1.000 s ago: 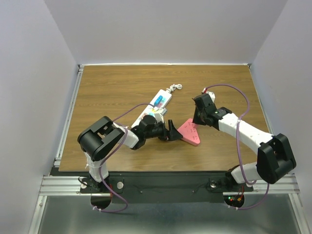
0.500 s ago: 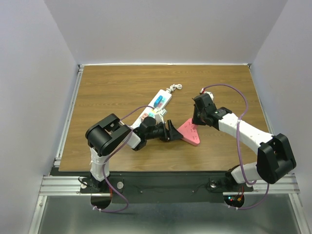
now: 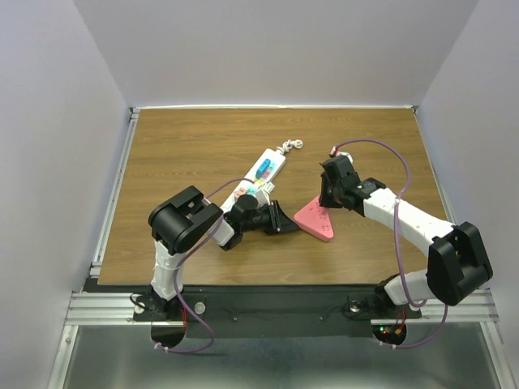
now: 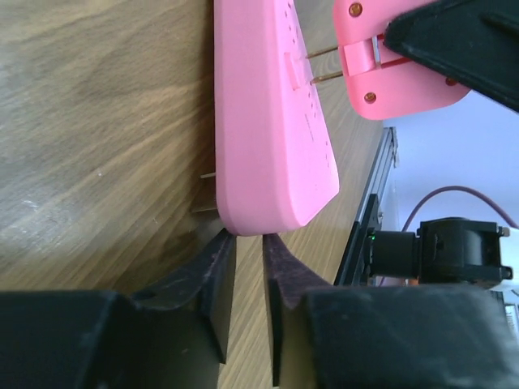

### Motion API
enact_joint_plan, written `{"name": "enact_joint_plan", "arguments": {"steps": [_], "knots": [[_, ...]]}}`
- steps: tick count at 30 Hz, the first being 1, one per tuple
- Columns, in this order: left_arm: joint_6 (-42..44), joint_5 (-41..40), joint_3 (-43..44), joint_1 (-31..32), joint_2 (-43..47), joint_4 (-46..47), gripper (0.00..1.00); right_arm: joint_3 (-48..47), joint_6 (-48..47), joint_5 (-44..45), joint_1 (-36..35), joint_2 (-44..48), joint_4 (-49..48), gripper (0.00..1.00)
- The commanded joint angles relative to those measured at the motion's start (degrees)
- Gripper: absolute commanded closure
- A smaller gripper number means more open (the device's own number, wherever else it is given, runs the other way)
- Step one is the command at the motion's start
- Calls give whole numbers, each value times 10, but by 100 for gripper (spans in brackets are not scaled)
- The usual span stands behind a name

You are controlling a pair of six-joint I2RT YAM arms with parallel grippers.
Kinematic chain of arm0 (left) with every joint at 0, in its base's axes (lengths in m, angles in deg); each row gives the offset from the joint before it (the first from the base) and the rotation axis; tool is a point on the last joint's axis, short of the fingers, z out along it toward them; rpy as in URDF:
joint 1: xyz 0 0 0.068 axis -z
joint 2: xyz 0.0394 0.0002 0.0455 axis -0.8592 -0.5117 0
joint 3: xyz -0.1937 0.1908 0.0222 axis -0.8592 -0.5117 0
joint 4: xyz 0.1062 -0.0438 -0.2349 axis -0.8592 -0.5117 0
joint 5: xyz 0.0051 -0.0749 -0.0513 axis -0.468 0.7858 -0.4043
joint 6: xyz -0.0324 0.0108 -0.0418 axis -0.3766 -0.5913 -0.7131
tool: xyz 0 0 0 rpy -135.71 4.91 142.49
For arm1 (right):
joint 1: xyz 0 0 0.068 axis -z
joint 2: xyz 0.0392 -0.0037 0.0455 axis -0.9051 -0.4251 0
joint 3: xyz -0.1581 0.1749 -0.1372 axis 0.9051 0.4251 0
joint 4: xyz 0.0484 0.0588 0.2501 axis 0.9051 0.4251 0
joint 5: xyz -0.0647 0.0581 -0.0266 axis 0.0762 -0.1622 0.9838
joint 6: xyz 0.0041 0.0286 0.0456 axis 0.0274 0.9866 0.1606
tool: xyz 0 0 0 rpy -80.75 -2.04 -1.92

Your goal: Insert the plug

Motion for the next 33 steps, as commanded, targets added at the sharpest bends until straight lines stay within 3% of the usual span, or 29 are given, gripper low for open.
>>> {"name": "enact_joint_plan", "arguments": {"steps": [1, 5, 7, 8, 12, 14, 22, 33], "knots": [[-8, 18, 13, -6, -2, 43, 73, -12, -20, 14, -5, 2, -29, 100], [-14, 22, 11, -11, -4, 54, 75, -12, -27, 29, -4, -9, -36, 100], [-24, 28, 4, -13, -4, 75, 61, -13, -27, 32, -4, -10, -43, 99], [-30, 30, 2, -15, 0, 83, 48, -17, -28, 32, -4, -13, -45, 100], [-45, 26, -6, -19, 5, 101, 30, -31, -34, 32, -3, -22, -49, 99], [-49, 24, -2, -19, 0, 100, 27, -36, -37, 30, -3, -25, -48, 100], [-58, 15, 19, -25, -16, 92, 26, -47, -43, 15, -4, -33, -51, 100], [-46, 11, 54, -26, -28, 47, 35, -37, -45, 22, -3, -42, -58, 99]]}}
